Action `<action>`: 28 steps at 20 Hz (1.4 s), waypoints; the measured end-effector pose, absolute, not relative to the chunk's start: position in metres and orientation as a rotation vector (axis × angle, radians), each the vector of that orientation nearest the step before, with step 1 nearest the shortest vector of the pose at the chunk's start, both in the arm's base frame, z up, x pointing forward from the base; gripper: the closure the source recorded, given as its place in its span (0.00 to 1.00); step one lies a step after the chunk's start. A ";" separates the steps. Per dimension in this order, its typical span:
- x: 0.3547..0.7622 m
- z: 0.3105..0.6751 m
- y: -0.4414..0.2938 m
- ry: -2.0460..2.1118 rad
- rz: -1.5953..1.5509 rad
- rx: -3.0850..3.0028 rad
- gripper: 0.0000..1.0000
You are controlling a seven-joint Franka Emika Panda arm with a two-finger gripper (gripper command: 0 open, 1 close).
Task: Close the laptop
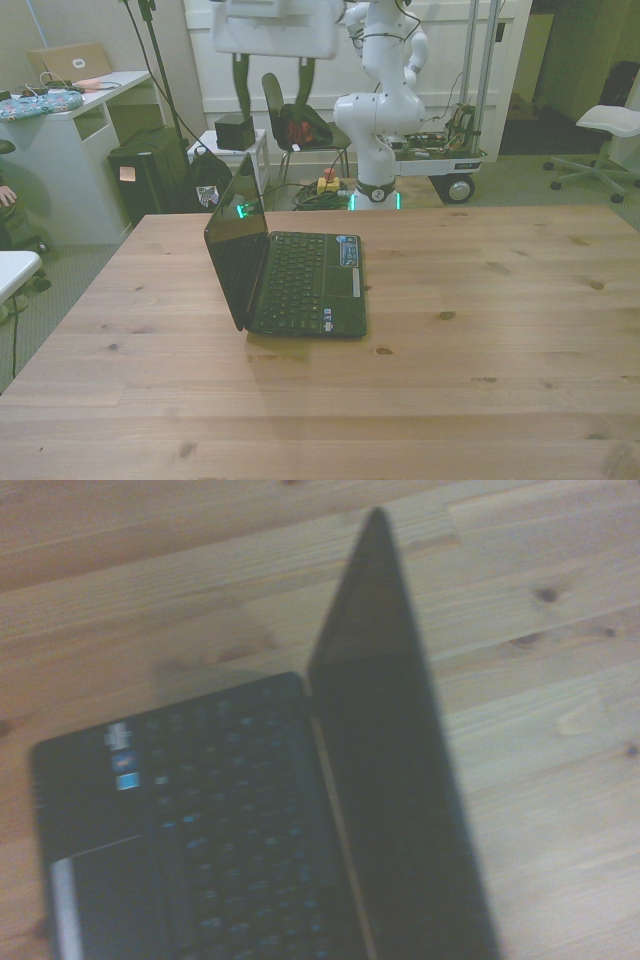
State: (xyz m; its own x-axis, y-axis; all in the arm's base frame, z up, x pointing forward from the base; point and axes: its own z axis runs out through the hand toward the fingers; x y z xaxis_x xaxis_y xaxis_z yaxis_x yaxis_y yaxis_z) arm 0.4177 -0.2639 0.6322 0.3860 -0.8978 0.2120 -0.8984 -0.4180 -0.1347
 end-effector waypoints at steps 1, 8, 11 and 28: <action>0.415 0.628 -0.284 -1.709 0.384 2.599 0.00; 0.385 0.602 -0.393 -1.804 0.308 2.526 0.00; 0.380 0.573 -0.425 -1.832 0.239 2.528 0.00; 0.456 0.505 -0.429 -1.705 0.114 2.617 1.00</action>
